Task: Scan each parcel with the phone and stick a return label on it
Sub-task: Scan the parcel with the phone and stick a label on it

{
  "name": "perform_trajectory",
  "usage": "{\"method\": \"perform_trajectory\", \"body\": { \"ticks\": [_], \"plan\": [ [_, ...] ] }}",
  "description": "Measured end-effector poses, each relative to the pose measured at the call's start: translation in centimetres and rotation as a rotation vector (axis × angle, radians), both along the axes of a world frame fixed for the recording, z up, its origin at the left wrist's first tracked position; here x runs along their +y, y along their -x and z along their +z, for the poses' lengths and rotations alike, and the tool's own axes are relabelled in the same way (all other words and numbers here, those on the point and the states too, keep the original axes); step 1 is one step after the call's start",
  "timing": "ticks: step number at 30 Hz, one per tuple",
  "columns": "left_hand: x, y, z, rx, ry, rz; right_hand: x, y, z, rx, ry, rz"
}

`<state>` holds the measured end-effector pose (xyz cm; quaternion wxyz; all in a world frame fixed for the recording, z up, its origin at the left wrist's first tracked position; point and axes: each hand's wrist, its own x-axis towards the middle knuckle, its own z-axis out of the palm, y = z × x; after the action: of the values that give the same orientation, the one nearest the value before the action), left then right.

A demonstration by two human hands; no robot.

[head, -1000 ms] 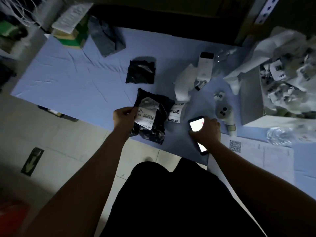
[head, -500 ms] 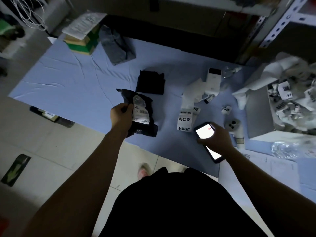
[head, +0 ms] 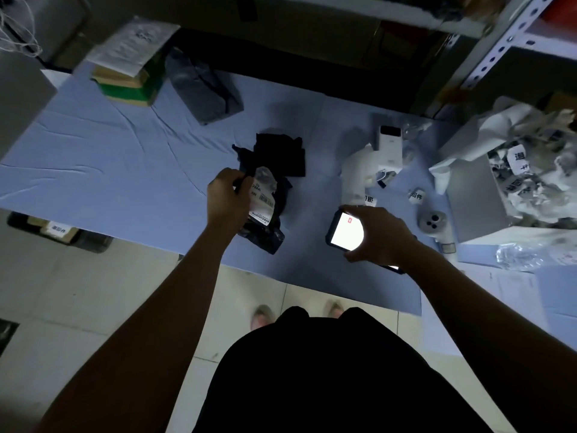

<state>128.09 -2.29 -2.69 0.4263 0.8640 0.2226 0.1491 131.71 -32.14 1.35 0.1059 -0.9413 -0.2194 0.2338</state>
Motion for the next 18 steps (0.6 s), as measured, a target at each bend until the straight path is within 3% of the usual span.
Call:
{"method": "perform_trajectory", "body": {
  "ticks": [9,13,18],
  "plan": [
    [1.3,-0.5,-0.6,-0.031,0.041,-0.049,1.3,1.5,1.1,-0.023,-0.06,-0.11],
    [0.8,-0.5,-1.5,0.03,0.224,0.003,-0.4,2.1,-0.8,-0.009,-0.133,-0.276],
    [-1.5,0.2,-3.1,0.099,0.622,0.056,-4.7,3.1,-5.4,-0.054,-0.128,-0.586]
  ]
}}
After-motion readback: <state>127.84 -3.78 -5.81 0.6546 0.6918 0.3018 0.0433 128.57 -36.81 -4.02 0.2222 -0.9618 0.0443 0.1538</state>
